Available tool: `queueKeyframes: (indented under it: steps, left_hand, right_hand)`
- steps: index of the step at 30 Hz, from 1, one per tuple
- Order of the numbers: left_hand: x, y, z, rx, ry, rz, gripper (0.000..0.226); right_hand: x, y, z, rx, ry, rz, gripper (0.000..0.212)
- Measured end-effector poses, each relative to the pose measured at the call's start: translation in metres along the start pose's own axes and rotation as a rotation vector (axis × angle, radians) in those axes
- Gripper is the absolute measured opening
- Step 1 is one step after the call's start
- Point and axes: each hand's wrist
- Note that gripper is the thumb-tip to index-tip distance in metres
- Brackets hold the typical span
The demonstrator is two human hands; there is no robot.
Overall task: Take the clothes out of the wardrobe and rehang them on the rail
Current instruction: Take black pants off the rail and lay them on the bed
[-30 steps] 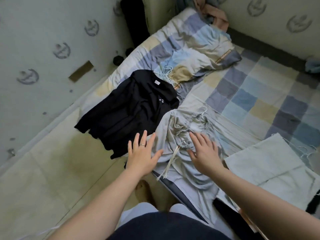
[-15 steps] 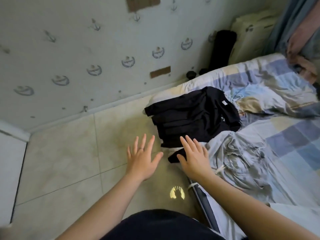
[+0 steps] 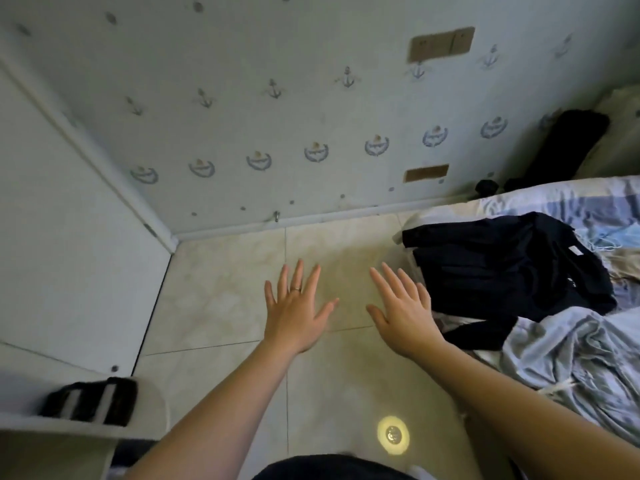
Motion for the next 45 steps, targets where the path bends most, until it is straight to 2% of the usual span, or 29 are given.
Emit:
queueKeyframes:
  steps: [6,11,15,24,30,37,42,45]
  left_hand:
    - [0.085,-0.015,0.028,0.046,-0.005,-0.249,0.075]
    - [0.172,-0.04,0.033,0.036,0.03,-0.499,0.074]
    - [0.253,-0.072,0.038,0.032,0.118,-0.686,0.074]
    - [0.415,-0.173,0.061,0.09,0.365,-0.965,0.075]
    - [0.503,-0.263,0.107,0.195,0.587,-1.098,0.075]
    - [0.584,-0.368,0.178,0.327,0.738,-1.245,0.071]
    - [0.631,-0.433,0.24,0.364,0.75,-1.403,0.071]
    - [0.651,-0.465,0.281,0.405,0.674,-1.544,0.073]
  right_hand:
    - [0.053,0.022,0.076,0.172,-0.014,-0.115,0.066]
    - [0.122,0.028,0.14,0.295,-0.016,-0.28,0.066]
    - [0.181,0.013,0.196,0.433,0.038,-0.4,0.066]
    - [0.286,-0.032,0.317,0.736,0.109,-0.628,0.066]
    - [0.329,-0.064,0.413,0.959,0.106,-0.768,0.068]
    - [0.359,-0.105,0.548,1.109,0.127,-0.911,0.065]
    - [0.375,-0.137,0.641,1.219,0.16,-0.963,0.064]
    - [0.381,-0.158,0.695,1.294,0.201,-0.933,0.065]
Point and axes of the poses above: each hand's wrist, its own y-axis towards the middle knuckle, its own x-axis out of the back of the hand, z = x × y, and after that the axes turned 2 degrees about -x, right-handed
